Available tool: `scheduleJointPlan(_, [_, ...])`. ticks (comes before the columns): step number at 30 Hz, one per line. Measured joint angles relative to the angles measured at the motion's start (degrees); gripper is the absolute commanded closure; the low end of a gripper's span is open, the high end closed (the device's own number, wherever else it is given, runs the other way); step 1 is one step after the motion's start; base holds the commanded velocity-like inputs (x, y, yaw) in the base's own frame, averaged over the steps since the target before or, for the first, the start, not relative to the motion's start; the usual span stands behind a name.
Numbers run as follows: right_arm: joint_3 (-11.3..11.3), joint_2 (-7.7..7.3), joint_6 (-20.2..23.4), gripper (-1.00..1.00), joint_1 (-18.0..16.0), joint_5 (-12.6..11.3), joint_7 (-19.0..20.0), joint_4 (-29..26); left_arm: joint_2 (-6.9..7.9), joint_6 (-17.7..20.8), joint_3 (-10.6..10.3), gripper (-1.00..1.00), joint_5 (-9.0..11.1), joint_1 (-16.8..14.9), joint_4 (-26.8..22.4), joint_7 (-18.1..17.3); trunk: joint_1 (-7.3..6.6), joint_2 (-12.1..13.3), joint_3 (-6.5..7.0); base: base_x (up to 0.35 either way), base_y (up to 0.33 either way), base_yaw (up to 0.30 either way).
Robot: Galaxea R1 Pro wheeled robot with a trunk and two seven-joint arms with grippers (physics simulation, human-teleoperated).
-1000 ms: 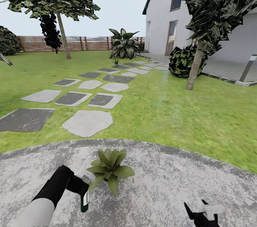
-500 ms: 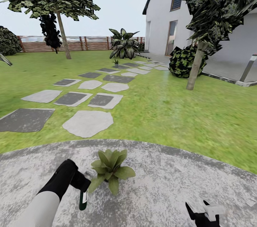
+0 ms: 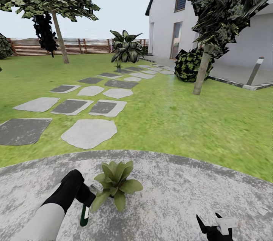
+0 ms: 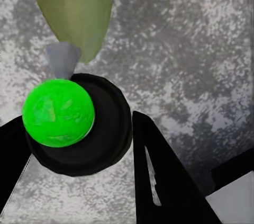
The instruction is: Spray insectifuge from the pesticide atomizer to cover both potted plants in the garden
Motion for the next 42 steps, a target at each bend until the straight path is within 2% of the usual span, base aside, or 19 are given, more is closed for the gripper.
scheduleJointPlan(2, [0.0, 0.00, 0.0, -1.00, 0.0, 0.0, 0.0, 0.0, -0.36, 0.0, -1.1, 1.00, 0.0, -0.1, 0.0, -0.5, 0.00, 0.0, 0.00, 0.000, 0.000, -0.005])
scheduleJointPlan(3, [0.0, 0.00, 0.0, -1.00, 0.0, 0.0, 0.0, 0.0, -1.13, 0.2, -1.9, 1.00, 0.3, -0.2, 0.0, -1.2, 0.00, 0.0, 0.00, 0.000, 0.000, -0.002])
scheduleJointPlan(6, [0.0, 0.00, 0.0, -1.00, 0.0, 0.0, 0.1, 0.6, -2.47, 0.1, -2.4, 1.00, 0.0, -0.7, 0.0, -2.0, 0.00, 0.0, 0.00, 0.000, 0.000, 0.000])
scheduleJointPlan(10, [0.0, 0.00, 0.0, -1.00, 0.0, 0.0, 0.1, 1.1, -2.62, 0.3, -3.3, 1.00, 0.0, -0.6, 0.2, -2.1, 0.00, 0.0, 0.00, 0.000, 0.000, 0.000])
scheduleJointPlan(13, [0.0, 0.00, 0.0, -1.00, 0.0, 0.0, 0.1, 1.1, -2.23, 1.0, -6.0, 1.00, 0.0, -0.2, 0.5, -2.1, 0.00, 0.0, 0.00, 0.000, 0.000, 0.000])
scheduleJointPlan(15, [0.0, -0.01, 0.0, -1.00, 0.0, 0.0, 0.1, 1.1, -1.93, 1.2, -6.6, 1.00, 0.1, 0.0, 1.0, -2.1, 0.00, 0.0, 0.00, 0.000, 0.000, 0.000])
scheduleJointPlan(19, [0.0, 0.00, 0.0, -1.00, 0.0, 0.0, 0.1, 1.2, -1.82, 1.4, -6.9, 1.00, 0.2, 0.1, 1.5, -2.2, 0.00, 0.0, 0.00, -0.034, 0.000, 0.000])
scheduleJointPlan(24, [0.0, 0.00, 0.0, -1.00, 0.0, 0.0, 0.1, 1.2, -2.50, 2.0, -6.6, 1.00, 0.2, -0.1, 1.4, -2.2, 0.01, 0.0, 0.00, -0.161, 0.000, 0.000])
scheduleJointPlan(28, [0.0, -0.08, 0.0, -1.00, 0.0, 0.1, 0.1, 1.1, -2.83, 6.8, -6.6, 1.00, 0.5, -1.2, 1.1, -2.2, 0.00, 0.0, 0.00, -0.012, 0.000, 0.000])
scheduleJointPlan(32, [0.0, -0.08, 0.0, -1.00, 0.0, 0.1, 0.1, 1.1, -3.45, 7.4, -6.6, 1.00, 0.8, -3.4, 1.2, -2.1, 0.00, 0.0, 0.00, 0.000, 0.000, 0.000])
scheduleJointPlan(33, [0.0, -0.08, 0.0, -1.00, 0.0, 0.1, 0.1, 1.1, -4.36, 9.2, -6.6, 1.00, 1.0, -4.2, 1.3, -2.1, 0.00, 0.0, 0.00, 0.000, 0.000, 0.000])
scheduleJointPlan(35, [0.0, -0.08, 0.0, -1.00, 0.0, 0.1, 0.1, 1.1, -4.96, 10.7, -6.6, 1.00, 0.4, -4.6, 1.3, -2.1, 0.00, 0.0, 0.00, 0.000, 0.000, 0.000])
scheduleJointPlan(42, [0.0, -0.09, 0.0, -1.00, 0.0, 0.1, 0.1, 1.1, -4.43, 11.0, -6.9, 1.00, 0.3, -4.2, 1.5, -2.3, 0.00, 0.0, 0.00, 0.000, 0.000, -0.088])
